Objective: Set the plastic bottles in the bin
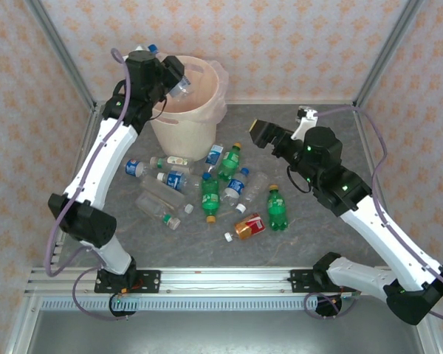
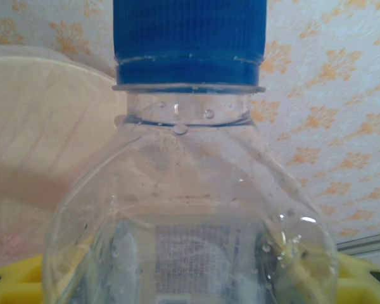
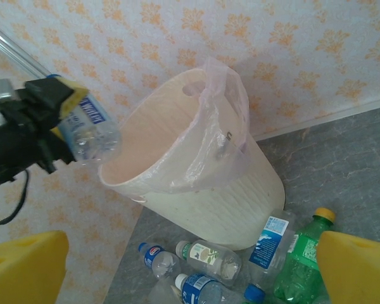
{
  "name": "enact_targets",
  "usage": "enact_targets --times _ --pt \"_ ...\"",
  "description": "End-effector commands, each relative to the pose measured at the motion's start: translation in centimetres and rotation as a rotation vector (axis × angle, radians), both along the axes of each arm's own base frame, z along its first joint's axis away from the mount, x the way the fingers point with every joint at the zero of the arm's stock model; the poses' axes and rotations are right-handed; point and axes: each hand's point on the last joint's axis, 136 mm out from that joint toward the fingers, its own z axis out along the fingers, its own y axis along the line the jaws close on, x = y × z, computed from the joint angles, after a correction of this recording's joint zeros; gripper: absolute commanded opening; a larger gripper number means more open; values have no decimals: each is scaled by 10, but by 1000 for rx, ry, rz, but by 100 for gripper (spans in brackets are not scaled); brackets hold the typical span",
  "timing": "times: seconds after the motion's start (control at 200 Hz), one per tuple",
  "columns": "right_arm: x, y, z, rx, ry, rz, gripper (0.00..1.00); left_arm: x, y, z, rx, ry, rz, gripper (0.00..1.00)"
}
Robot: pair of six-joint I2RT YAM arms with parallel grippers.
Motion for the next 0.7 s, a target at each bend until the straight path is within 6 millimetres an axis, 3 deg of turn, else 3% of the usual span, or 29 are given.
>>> enact_targets --times 0.0,0.17,0.546,0.576,0.596,0.641,0.696 --pt "-4 -6 -8 -8 21 -22 100 4 -2 2 55 11 4 57" --pt "-5 -8 -10 -14 25 -25 100 13 -3 -13 94 60 11 59" --pt "-4 -6 -12 -11 30 -23 100 33 -1 -13 153 77 35 61" --pt "-4 -6 -13 -12 33 -23 100 32 -1 -10 153 74 34 62" --pt "-4 -6 -14 -14 36 -25 100 39 -2 -24 159 99 31 65" --pt "-4 -7 -18 -18 44 -29 100 40 -5 -24 156 99 20 76" --pt "-3 -8 -23 -26 56 -34 100 38 -7 -21 152 94 8 79"
